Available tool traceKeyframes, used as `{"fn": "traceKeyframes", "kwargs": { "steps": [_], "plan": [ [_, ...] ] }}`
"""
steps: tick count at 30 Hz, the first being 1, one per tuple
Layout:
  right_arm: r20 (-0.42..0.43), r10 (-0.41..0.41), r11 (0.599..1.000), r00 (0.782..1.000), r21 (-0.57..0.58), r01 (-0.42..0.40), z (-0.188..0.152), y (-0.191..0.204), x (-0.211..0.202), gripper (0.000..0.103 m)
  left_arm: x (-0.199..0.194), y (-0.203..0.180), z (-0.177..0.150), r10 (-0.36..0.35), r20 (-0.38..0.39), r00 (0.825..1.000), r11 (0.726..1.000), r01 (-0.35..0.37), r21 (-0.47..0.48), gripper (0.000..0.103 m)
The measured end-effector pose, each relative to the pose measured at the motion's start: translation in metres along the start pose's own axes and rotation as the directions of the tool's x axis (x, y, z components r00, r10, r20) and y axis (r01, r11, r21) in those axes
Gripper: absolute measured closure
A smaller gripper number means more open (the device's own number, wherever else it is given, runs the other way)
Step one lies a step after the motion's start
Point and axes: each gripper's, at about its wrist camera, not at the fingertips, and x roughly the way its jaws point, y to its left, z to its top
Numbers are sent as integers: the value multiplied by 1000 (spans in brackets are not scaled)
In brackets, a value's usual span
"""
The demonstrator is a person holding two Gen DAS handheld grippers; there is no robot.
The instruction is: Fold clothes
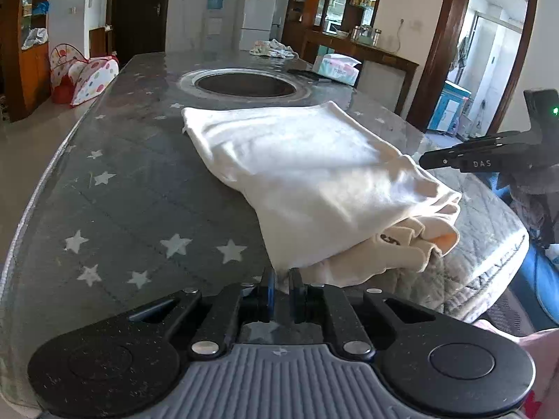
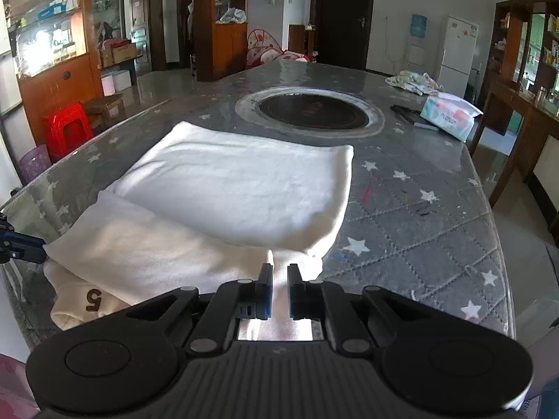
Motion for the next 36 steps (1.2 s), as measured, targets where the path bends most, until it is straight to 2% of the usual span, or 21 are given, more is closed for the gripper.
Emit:
{"fn": "traceKeyframes", "kwargs": {
  "steps": [7,12,14,18,19,24,29,30,32,33,36],
  "plan": [
    [11,84,995,996,-51,-84,6,12,1,95,-8,-6,34,-57,71,996,997,54,51,92],
    [-24,122,990,992,-68,-123,4,22,21,93,28,-16,57,-80,80,994,994,74,79,91],
    [-31,117,990,993,-75,-119,2,22,24,91,48,-14,62,-67,56,996,995,63,77,91],
    [-51,95,993,994,-68,-98,-2,16,24,88,71,-7,61,-38,8,999,997,38,69,91],
    [-50,92,993,995,-64,-95,-2,14,23,88,73,-5,60,-37,2,999,997,37,68,88],
    [-9,102,994,995,-49,-102,3,11,19,88,74,-3,59,-22,8,1000,996,21,82,82],
    [-50,99,992,994,-71,-102,0,12,31,87,64,-11,57,-26,7,1000,992,24,128,81],
    [-50,101,992,994,-71,-104,0,12,29,87,58,-14,56,-42,10,999,988,40,148,79],
    [-47,109,990,993,-86,-113,-1,12,20,86,43,-23,52,-81,18,997,978,76,195,67],
    [-47,114,988,992,-97,-118,-1,13,15,84,36,-27,49,-98,22,995,971,91,219,57],
    [-66,124,981,990,-143,-132,-6,18,5,80,18,-43,37,-151,14,989,940,139,313,54]
  ]
}}
